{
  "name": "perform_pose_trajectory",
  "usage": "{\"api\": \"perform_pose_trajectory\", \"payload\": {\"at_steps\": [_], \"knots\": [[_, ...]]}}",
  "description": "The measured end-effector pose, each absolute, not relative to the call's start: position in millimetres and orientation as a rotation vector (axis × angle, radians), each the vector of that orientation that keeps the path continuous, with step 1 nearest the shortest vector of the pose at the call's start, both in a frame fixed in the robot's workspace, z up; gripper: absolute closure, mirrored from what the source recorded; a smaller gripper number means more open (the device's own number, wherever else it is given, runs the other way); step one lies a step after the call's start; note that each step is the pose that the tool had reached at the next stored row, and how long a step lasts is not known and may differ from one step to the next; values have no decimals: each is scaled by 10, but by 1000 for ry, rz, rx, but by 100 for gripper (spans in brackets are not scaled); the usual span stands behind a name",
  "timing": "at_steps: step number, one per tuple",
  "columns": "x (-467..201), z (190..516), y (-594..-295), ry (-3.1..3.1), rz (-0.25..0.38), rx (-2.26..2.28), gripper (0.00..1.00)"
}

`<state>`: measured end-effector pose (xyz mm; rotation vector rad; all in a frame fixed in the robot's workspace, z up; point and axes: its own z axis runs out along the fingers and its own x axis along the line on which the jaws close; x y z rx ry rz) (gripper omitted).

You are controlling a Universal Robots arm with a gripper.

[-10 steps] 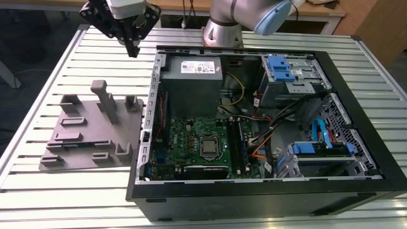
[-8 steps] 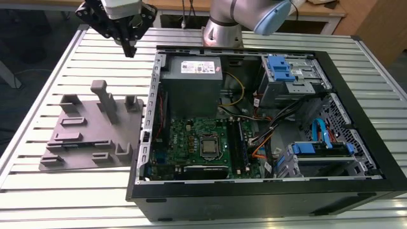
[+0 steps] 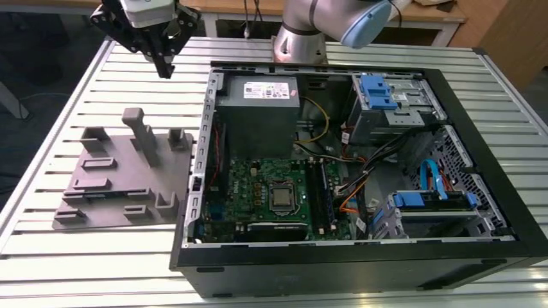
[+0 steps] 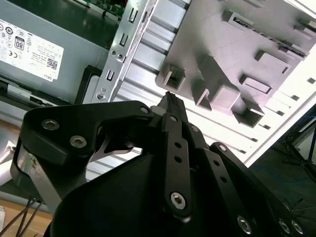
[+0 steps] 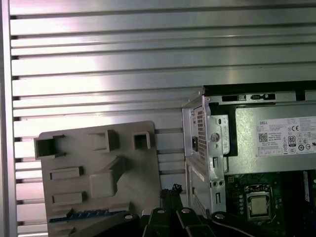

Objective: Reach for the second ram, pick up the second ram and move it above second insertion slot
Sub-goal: 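Reach for the second ram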

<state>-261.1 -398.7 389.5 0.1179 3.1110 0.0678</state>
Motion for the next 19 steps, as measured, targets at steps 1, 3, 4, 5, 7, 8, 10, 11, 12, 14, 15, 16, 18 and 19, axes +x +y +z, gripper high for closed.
{"api": "perform_pose_trajectory", "payload": {"at_steps": [1, 3, 4, 5, 7, 8, 10, 11, 12, 14, 15, 16, 18, 19], "knots": [[-2622, 3889, -3986, 3111, 68, 118, 89], [-2659, 3877, -3984, 3111, 68, 118, 89], [-2678, 3870, -3984, 3111, 68, 118, 89], [-2697, 3864, -3984, 3111, 68, 118, 89], [-2737, 3854, -3983, 3111, 68, 118, 89], [-2763, 3850, -3983, 3111, 68, 118, 89], [-2814, 3843, -3983, 3111, 68, 118, 89], [-2840, 3839, -3983, 3111, 68, 118, 89], [-2863, 3836, -3983, 3111, 68, 118, 89], [-2922, 3830, -3983, 3111, 68, 118, 89], [-2950, 3826, -3983, 3111, 68, 118, 89], [-2979, 3822, -3983, 3111, 68, 118, 89], [-3035, 3811, -3985, 3111, 68, 118, 89], [-3059, 3805, -3992, 3111, 68, 118, 89]]}}
